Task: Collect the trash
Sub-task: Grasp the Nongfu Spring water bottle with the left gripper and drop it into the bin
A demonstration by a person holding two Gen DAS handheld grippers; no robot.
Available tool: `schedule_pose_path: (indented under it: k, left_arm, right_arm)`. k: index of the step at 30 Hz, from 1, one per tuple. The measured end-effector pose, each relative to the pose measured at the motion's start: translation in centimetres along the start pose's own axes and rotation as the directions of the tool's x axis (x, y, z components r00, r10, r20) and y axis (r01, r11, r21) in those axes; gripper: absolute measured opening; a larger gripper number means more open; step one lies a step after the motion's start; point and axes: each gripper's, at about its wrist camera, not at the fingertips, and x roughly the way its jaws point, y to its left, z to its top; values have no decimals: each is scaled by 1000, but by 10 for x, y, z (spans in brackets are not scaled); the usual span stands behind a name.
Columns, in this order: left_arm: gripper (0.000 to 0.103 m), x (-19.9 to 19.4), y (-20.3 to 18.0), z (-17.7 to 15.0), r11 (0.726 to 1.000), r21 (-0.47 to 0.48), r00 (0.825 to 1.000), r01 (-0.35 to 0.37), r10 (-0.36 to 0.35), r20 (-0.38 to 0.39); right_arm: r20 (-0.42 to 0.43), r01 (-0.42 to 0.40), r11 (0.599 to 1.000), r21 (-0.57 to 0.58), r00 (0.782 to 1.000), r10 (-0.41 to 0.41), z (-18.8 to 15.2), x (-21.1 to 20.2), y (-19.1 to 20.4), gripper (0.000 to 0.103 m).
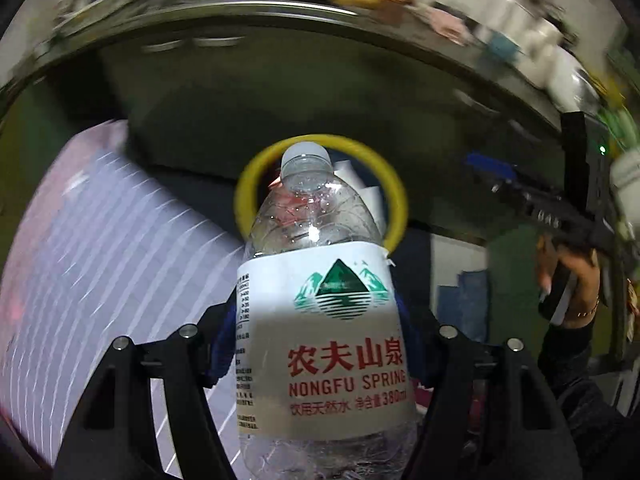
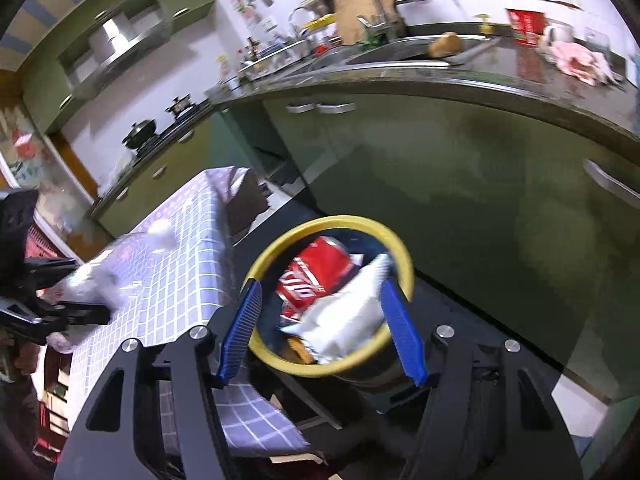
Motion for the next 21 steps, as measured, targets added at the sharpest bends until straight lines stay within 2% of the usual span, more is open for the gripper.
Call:
schedule_pose_path:
  k: [5,11,13,14,15,16,21]
  left_arm:
    - [64,67,-16,47,998,64,999,26,-24,-33]
    - [65,134,-13,67,996,89,990,13,0,-141]
    - [64,146,-8,70,996,89,988,-6,20,-154]
    - [66,151,-6,73,995,95,988,-16,30,-153]
    - [75,155,-4,76,994,104,989,-32,47,-142]
    - [78,157,-5,78,993,107,990,-43,57,-131]
    - [79,139,-3,72,992,112,997,-57,63,-53]
  right_arm:
    - [-1,17,1000,16,1000,-17,0,-12,-25,62]
    - [-17,19,999,31,1000,-18,0,-4,-40,62]
    - [-26,17,999,34,1000,-16,0,1,-43,62]
    - [-29,17,999,36,999,-15,1,4,-44,62]
    - [-31,16,999,38,999,-14,1,6,-43,62]
    - [-33,14,999,39,999,-12,2,8,-42,62]
    - [-24,2,1000,25,1000,-2,3,5,-33,62]
